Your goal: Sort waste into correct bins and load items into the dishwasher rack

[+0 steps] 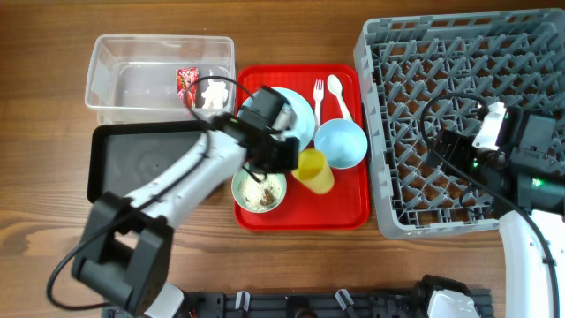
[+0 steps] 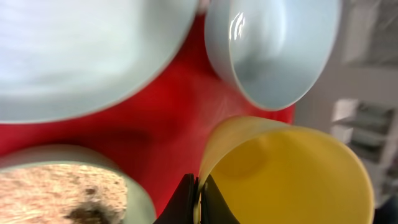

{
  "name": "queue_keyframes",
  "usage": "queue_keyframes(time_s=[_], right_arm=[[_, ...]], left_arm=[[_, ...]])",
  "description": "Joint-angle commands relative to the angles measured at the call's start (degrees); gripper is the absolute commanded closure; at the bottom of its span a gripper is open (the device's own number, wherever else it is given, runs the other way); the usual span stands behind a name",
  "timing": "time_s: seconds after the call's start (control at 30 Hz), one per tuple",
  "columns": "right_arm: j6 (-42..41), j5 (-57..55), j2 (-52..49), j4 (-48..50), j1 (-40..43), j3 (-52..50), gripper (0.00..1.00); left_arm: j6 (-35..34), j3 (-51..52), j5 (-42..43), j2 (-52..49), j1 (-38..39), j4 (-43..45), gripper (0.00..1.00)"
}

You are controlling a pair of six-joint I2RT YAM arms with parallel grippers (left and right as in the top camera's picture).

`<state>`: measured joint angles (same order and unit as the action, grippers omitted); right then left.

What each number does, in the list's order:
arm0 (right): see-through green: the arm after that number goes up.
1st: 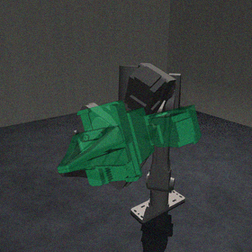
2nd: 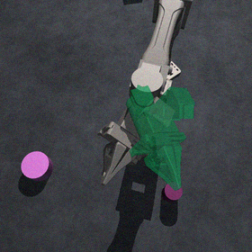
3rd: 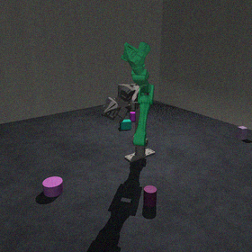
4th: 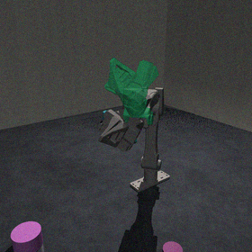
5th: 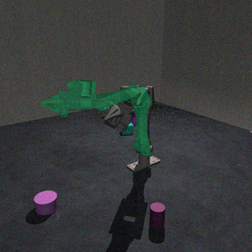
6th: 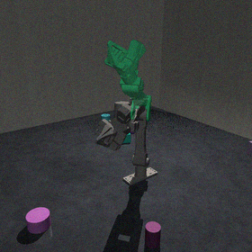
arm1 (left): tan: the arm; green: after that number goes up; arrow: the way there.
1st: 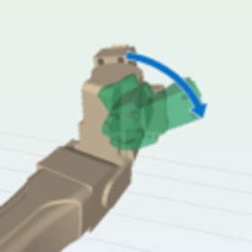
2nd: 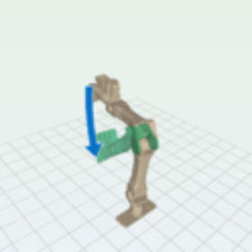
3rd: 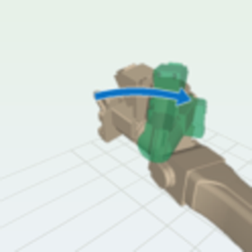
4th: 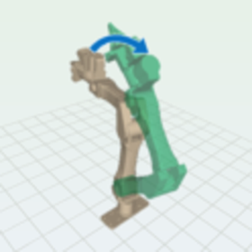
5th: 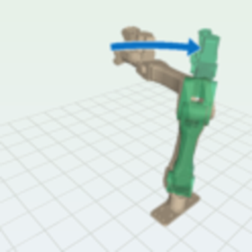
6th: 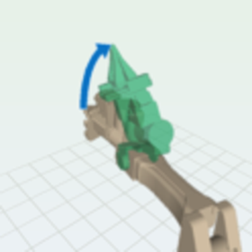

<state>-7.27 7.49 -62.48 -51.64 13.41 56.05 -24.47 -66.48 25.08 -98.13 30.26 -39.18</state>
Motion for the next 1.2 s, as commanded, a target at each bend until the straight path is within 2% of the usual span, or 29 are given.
queue_keyframes(time_s=[0.0, 0.07, 0.13, 0.2, 0.33, 0.43, 0.57, 0.77, 0.83, 0.97, 1.07, 1.17], right_arm=[[-1.09, 4.33, -0.42, 2.60, 0.28, 0.94, 0.00], [5.20, 15.96, -0.66, 5.46, 0.26, 0.92, 0.01], [12.02, 30.95, -2.10, 7.08, 0.26, 0.90, 0.00], [16.15, 40.65, -4.20, 7.04, 0.26, 0.83, 0.00], [29.00, 64.83, -10.82, 7.06, 0.26, 0.83, 0.00], [34.32, 72.50, -15.72, 7.28, -1.44, 0.83, 0.00], [34.03, 77.66, -18.34, 13.60, -8.13, 0.83, 0.00], [12.39, 78.73, -18.32, 41.11, -11.98, 0.83, 0.00], [7.91, 77.64, -18.32, 46.42, -11.96, 0.83, 0.00], [6.80, 71.78, -18.32, 42.95, -11.96, 0.81, 0.00], [6.69, 58.69, -18.32, 36.57, -11.96, 0.83, 0.00], [10.29, 61.40, -18.32, 39.95, -11.96, 0.83, 0.00]], left_arm=[[0.07, 0.48, 23.39, 3.87, -11.13, 3.41, 0.96], [-1.22, 0.48, 32.41, 3.63, -15.93, 8.59, 0.96], [-7.28, 0.48, 36.02, 3.39, -19.45, 15.52, 0.96], [-11.21, 0.48, 39.71, 3.10, -20.31, 22.71, 0.96], [-20.33, 0.48, 41.09, 2.10, -18.95, 33.57, 0.96], [-27.58, 0.48, 42.82, 1.99, -17.00, 42.23, 0.96], [-28.74, 0.48, 42.69, 1.99, -14.05, 43.30, 0.96], [-31.41, 0.48, 42.86, 1.99, -10.49, 43.32, 0.96], [-31.54, 0.48, 42.91, 2.01, -9.73, 43.34, 0.96], [-31.54, 0.48, 43.04, 2.01, -10.03, 43.63, 0.96], [-31.30, 0.48, 44.81, 2.01, -11.28, 44.41, 0.96], [-31.32, 0.48, 50.82, 1.99, -12.28, 45.00, 0.96]])
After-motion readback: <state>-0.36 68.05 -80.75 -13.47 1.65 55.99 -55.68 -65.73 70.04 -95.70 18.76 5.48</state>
